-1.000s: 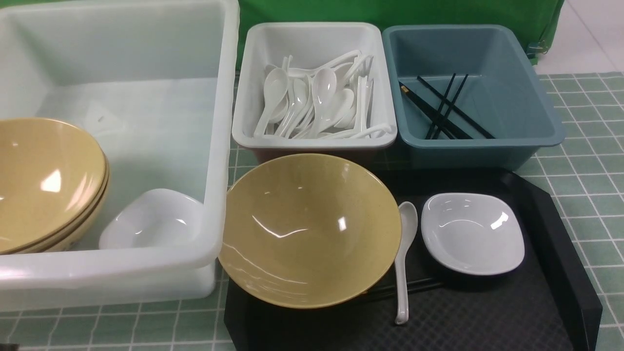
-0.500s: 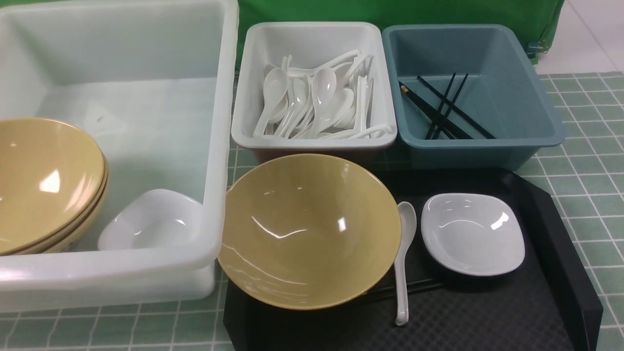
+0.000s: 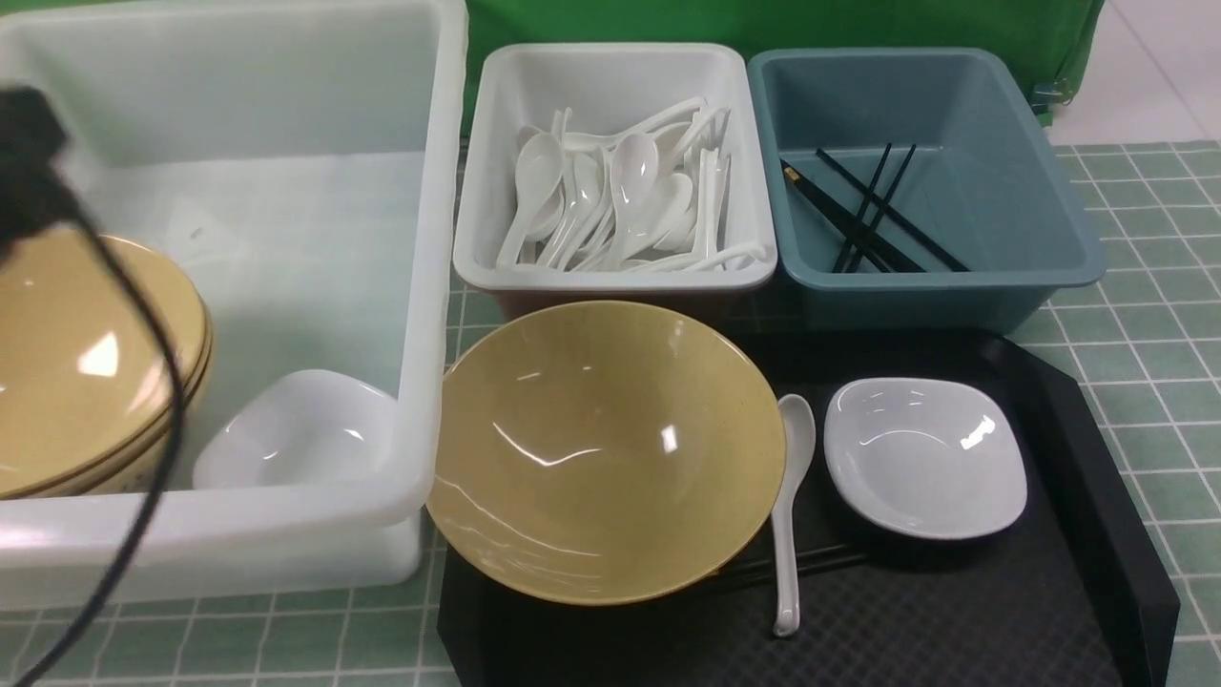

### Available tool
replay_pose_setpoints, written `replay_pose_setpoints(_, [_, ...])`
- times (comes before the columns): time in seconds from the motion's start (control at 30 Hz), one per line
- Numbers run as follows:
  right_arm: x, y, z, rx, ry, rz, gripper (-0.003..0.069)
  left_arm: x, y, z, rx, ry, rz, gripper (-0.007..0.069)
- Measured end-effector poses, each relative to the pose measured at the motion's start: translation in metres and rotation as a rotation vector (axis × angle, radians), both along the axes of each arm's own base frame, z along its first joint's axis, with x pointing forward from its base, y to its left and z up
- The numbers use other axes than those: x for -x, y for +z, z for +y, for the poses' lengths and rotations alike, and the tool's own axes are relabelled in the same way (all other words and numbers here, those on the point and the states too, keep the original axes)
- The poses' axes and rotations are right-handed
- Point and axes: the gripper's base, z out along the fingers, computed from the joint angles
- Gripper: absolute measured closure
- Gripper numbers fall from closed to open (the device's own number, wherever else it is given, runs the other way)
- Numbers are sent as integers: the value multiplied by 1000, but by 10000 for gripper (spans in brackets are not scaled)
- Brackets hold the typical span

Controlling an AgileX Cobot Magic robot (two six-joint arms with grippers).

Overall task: On blue table put chopsticks spoon bowls plates into blue grey white boxes.
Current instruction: 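Grasp the large bowl on the tray by its rim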

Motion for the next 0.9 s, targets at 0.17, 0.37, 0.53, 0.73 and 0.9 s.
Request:
replay_pose_setpoints(0.17, [2,-25,13,-7,133,157,612,-29,-16,-53,-104,-303,278,620])
replay_pose_setpoints(0.37, [2,-31,25,-52,241,107,612,-58,-35,-129,-243,-564,445,620])
replay_pose_setpoints(0.53, [4,-31,31,-60,300,111,612,-80,-56,-177,-409,-657,506,620])
replay_pose_setpoints(0.73, [6,-31,34,-61,328,116,612,-111,-115,-204,-545,-642,635,620])
replay_pose_setpoints(0.9, [5,-31,34,-62,328,111,612,-116,-155,-219,-522,-657,748,620])
